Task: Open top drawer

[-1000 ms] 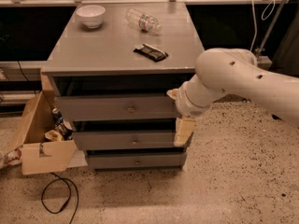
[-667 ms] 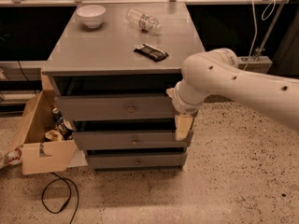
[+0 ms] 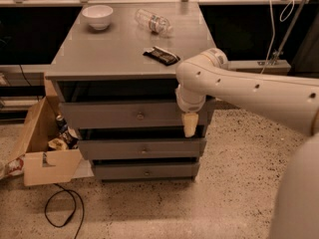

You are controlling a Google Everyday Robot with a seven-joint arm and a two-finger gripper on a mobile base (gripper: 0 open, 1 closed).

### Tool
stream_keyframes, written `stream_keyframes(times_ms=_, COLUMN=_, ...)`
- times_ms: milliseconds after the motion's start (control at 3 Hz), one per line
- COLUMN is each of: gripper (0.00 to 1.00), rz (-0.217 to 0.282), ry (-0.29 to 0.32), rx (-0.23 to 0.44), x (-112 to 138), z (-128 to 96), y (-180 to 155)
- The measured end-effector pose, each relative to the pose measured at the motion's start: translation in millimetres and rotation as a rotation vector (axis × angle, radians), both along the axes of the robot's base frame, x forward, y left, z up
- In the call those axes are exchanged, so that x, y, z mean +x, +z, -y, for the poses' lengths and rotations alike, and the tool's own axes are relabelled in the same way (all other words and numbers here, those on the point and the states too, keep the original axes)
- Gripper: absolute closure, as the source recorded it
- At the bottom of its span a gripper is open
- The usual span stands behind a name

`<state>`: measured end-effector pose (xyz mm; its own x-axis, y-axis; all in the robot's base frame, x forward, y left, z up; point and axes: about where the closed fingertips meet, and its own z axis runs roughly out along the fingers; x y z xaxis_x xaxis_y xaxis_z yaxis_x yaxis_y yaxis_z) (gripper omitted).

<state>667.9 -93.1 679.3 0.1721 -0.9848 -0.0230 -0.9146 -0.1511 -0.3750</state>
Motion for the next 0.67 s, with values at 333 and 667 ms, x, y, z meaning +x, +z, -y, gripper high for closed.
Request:
stream_keyframes(times_ms=333, gripper=0.0, rz=-0.001, ry=-0.038, rx=-0.01, x=21.3, z=0.3, y=-10.0)
stream_keyframes(times_ms=667, gripper=0.03, rz=-0.031, ry=-0.117, rx=0.024, x=31.5, z=8.6, y=-35.2)
